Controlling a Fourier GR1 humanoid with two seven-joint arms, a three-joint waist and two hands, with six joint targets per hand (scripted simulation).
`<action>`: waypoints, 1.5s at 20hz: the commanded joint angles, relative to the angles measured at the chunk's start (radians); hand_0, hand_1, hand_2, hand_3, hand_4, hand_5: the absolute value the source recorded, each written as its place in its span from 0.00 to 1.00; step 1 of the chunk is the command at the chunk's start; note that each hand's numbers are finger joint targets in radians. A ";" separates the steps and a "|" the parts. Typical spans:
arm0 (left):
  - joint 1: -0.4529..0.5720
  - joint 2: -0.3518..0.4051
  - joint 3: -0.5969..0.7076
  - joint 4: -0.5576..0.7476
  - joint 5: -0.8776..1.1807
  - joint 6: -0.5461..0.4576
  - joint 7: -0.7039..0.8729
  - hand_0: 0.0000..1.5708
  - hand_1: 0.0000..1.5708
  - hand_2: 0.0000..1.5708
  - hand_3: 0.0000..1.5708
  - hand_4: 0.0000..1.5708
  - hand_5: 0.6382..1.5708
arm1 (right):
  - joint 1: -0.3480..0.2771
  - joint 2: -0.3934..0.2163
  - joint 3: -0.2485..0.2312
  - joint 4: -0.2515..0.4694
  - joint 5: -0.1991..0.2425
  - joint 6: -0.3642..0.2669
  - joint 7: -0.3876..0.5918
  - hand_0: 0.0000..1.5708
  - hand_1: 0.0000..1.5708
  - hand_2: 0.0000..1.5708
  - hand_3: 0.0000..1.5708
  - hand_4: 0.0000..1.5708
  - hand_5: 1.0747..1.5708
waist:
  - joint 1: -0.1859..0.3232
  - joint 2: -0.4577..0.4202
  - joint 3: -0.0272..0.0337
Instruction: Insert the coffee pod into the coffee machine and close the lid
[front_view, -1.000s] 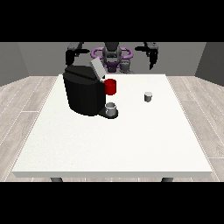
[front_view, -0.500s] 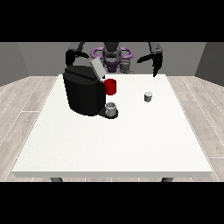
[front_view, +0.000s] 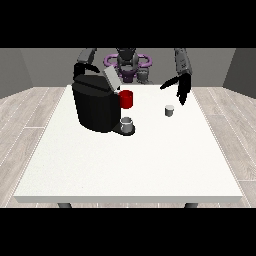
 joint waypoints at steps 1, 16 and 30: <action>-0.097 0.054 0.003 0.100 -0.081 0.037 -0.024 0.00 0.00 0.00 0.00 0.00 1.00 | -0.067 0.016 0.050 0.007 0.032 -0.072 0.011 0.00 0.00 0.00 0.00 0.29 1.00 | -0.016 0.102 -0.0003; -0.263 0.131 -0.027 0.454 -0.232 0.004 -0.087 0.00 0.00 0.00 0.00 0.00 1.00 | -0.113 -0.039 -0.005 0.024 0.042 -0.038 0.012 0.00 0.00 0.00 0.00 0.23 1.00 | -0.063 0.188 -0.0002; -0.365 0.134 -0.026 0.563 -0.283 -0.029 -0.095 0.00 0.00 0.38 0.24 0.00 1.00 | -0.181 -0.025 -0.024 0.035 0.021 -0.057 0.039 0.00 0.00 0.00 0.00 0.25 1.00 | -0.076 0.210 -0.0001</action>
